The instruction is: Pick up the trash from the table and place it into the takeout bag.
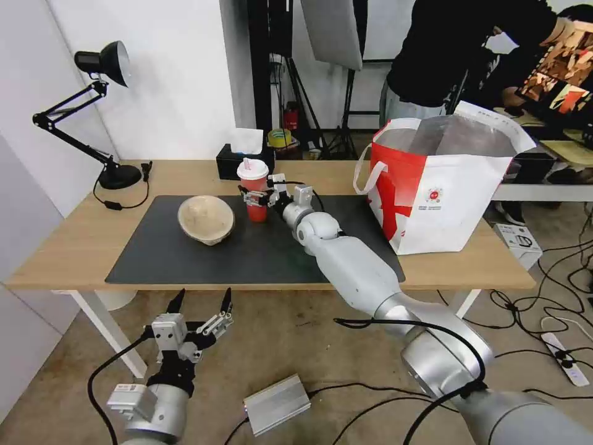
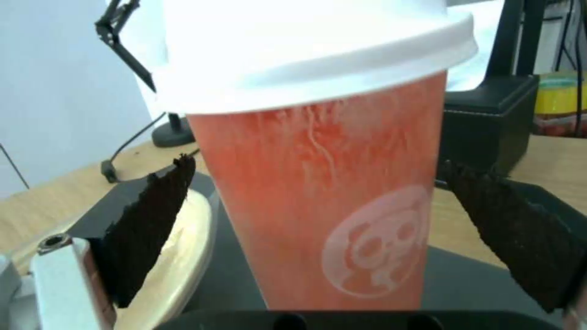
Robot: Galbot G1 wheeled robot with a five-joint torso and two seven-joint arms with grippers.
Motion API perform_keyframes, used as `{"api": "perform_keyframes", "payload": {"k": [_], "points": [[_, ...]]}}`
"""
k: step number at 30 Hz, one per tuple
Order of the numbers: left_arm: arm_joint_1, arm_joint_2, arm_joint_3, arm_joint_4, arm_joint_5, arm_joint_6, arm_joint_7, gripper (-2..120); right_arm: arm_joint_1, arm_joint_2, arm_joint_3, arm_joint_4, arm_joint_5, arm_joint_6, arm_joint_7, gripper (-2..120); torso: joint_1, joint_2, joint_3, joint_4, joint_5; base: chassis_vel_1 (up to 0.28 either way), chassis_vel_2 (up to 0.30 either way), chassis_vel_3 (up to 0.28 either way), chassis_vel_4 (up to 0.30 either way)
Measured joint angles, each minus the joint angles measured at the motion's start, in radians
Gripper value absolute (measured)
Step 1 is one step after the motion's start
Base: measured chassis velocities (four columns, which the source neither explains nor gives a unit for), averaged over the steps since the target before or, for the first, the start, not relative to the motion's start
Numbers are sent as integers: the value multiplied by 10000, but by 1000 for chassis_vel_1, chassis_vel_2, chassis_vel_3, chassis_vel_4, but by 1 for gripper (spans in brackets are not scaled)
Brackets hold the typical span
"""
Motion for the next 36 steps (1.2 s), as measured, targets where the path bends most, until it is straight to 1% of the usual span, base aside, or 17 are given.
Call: {"api": "perform_keyframes", "payload": {"k": [10,13,14,17,18,19,22,23,27,28,30,31,35,36], "points": [[10,-17,35,-3,38,1,33,100,33,2,73,-171,11,153,-214,100,0,0,0,0,0,0,0,0,0],[9,-39,56,2,57,1,36,100,-1,3,114,-197,12,194,-300,90,0,0,0,0,0,0,0,0,0],[9,-39,56,2,57,1,36,100,-1,3,114,-197,12,194,-300,90,0,0,0,0,0,0,0,0,0],[3,-57,90,33,82,1,39,100,-110,6,117,-200,8,245,-353,73,0,0,0,0,0,0,0,0,0],[3,-62,105,46,92,1,39,100,-130,6,118,-199,7,260,-360,70,0,0,0,0,0,0,0,0,0],[3,-62,105,46,92,1,39,100,-130,6,118,-199,7,260,-360,70,0,0,0,0,0,0,0,0,0],[-4,-79,139,66,116,1,42,100,-159,6,118,-193,5,279,-380,55,0,0,0,0,0,0,0,0,0],[-4,-79,139,66,116,1,42,100,-159,6,118,-193,5,279,-380,55,0,0,0,0,0,0,0,0,0],[-17,-85,163,100,138,-1,43,100,-201,6,98,-147,2,286,-400,37,0,0,2,0,1,0,0,0,0],[-17,-85,163,100,138,-1,43,100,-201,6,98,-147,2,286,-400,37,0,0,2,0,1,0,0,0,0],[-23,-97,191,118,164,-5,43,100,-230,6,79,-119,0,297,-406,28,0,0,2,1,0,0,0,0,0],[-23,-97,191,118,164,-5,43,100,-230,6,79,-119,0,297,-406,28,0,0,2,1,0,0,0,0,0],[-27,-115,254,160,237,-11,43,100,-257,6,52,-76,-1,317,-404,15,0,0,2,0,0,0,0,0,0],[-27,-115,254,160,237,-11,43,100,-257,6,52,-76,-1,317,-404,15,0,0,2,0,0,0,0,0,0]]}}
